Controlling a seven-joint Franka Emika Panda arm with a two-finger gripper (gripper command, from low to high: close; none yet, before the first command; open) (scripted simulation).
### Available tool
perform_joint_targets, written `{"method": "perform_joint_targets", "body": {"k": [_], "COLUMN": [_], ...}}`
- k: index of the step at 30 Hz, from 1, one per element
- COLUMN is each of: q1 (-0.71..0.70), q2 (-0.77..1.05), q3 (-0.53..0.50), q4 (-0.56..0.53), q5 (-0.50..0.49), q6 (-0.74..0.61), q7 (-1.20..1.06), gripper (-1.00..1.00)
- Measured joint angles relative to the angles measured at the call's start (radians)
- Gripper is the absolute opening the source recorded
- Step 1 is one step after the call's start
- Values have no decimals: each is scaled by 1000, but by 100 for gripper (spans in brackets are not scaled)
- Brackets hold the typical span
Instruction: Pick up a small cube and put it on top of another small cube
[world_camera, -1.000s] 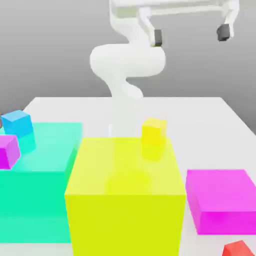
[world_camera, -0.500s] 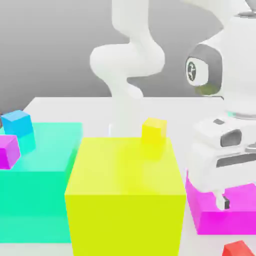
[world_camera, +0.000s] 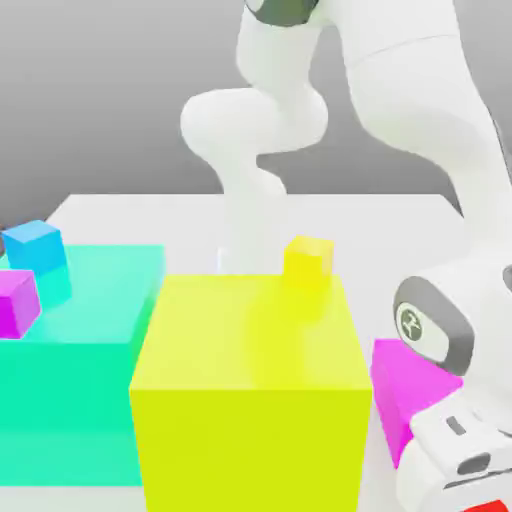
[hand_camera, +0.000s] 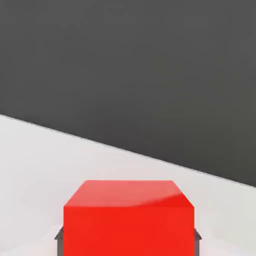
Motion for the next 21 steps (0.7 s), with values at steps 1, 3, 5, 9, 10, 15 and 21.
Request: {"method": "perform_joint_targets", "body": {"k": [1,3,5,9,10,15,21], "q1": [-1,-7,-16,-69,-79,-113,-142], "q2": [-12,-67,-133,-251,-286,-465,-683], "q3": [2,10,16,-2,0,-1,-19], "q4": [-3,-16,-26,-15,-30,-112,-214], "q5": [2,10,21,36,49,111,154], "q6": [-10,-52,-100,-156,-175,-275,-398], "q7": [-1,-8,-19,-87,-105,-191,-273], "gripper": [-100,-100,-100,-100,-100,-100,-100]}}
